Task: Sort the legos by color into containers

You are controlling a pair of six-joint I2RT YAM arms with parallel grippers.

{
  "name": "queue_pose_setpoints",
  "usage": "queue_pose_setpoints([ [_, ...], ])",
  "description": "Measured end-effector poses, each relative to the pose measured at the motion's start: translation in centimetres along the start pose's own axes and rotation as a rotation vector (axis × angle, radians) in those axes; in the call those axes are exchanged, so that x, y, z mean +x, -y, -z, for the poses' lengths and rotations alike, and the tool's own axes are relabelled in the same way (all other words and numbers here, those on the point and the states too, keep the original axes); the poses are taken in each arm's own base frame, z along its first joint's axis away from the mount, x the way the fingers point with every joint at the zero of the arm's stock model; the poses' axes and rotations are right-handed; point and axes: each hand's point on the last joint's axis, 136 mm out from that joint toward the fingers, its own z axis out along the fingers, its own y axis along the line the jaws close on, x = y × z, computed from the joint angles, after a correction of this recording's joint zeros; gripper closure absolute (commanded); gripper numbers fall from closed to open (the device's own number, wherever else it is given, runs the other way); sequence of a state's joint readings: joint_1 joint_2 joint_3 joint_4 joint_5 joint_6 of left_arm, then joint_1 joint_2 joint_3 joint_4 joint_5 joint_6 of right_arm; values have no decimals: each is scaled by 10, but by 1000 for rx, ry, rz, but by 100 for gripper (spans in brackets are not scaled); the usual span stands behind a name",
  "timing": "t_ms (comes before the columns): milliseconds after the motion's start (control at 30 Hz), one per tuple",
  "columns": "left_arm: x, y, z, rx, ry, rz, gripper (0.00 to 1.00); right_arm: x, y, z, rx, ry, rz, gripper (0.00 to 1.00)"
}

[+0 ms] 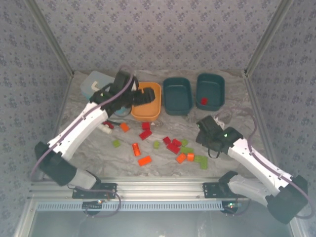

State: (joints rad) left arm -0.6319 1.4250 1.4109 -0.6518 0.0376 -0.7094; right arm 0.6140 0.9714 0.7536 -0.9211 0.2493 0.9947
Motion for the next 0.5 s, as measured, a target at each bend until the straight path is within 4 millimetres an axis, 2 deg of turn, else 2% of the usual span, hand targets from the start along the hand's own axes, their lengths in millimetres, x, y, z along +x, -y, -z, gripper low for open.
queue_pose_setpoints([
  [67,41,-15,-8,-25,-72,-11,15,27,23,-12,54,-64,-19,51],
  [133,73,-29,-14,-54,-135,-23,15,46,36,-18,86,-115,-26,48],
  [200,93,-39,-14,-74,-173,-27,15,60,41,-21,102,-158,-17,45],
  [267,97,-43,-8,-73,-173,-23,15,70,38,-21,105,-187,12,43],
  [500,83,-32,19,-4,-97,-15,15,90,33,-31,97,-244,46,43],
])
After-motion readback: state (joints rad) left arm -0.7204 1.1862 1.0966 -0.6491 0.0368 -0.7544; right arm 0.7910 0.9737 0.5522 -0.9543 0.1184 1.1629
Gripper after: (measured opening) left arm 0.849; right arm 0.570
